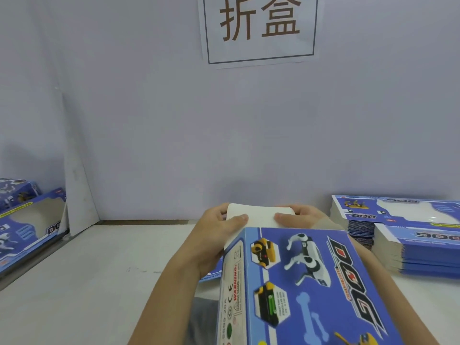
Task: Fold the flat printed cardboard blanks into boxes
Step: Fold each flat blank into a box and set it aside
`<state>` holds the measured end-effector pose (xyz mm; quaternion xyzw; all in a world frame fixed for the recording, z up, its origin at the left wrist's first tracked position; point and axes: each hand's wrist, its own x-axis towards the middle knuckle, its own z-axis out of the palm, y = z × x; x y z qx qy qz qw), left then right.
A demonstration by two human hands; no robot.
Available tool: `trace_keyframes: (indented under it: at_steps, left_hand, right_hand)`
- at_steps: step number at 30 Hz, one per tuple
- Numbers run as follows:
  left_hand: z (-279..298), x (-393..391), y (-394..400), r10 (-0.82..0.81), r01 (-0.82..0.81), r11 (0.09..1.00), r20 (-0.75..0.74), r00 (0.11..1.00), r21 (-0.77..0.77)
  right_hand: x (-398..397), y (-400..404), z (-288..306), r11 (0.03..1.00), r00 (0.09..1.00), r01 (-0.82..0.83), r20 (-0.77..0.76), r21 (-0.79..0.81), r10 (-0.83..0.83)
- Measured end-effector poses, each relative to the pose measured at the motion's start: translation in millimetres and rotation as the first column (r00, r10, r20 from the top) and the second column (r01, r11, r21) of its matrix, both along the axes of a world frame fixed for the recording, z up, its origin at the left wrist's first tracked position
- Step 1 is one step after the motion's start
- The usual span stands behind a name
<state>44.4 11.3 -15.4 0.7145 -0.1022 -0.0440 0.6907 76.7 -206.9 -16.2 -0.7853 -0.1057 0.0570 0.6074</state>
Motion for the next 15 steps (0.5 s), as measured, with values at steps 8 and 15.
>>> trace_keyframes:
  at_steps: [8,15]
  left_hand:
    - [-0.7,-2.2,-0.8,0.043,-0.042,0.998,0.018,0.999,-0.039]
    - [-2.3,1.4,1.3,0.079,-0.075,0.995,0.063,0.995,-0.072]
  right_hand:
    - [-4.4,7.5,0.1,0.998,1.000,-0.014,0.007,0.062,0.013]
    - [-2.6,10.2,-4.7,0.981,0.995,-0.089,0.064,0.172,0.079]
